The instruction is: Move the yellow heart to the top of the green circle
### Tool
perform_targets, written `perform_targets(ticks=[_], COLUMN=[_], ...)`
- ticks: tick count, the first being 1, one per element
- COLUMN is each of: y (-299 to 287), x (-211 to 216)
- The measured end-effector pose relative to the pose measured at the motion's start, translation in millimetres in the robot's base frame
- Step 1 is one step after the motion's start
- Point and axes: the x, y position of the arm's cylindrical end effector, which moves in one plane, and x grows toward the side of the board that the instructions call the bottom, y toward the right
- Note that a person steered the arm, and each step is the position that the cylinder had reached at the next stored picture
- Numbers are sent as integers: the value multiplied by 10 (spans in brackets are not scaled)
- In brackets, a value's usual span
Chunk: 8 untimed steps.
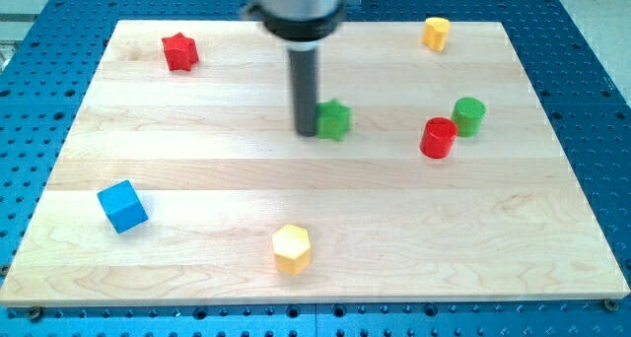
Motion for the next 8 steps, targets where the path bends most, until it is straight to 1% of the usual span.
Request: perform_targets(ticks=[1,2,3,4,5,6,7,8], y=[359,733,789,1098,1124,1616,2513,2361], x=[-5,-168,-168,-201,-647,-1060,-1431,-1916])
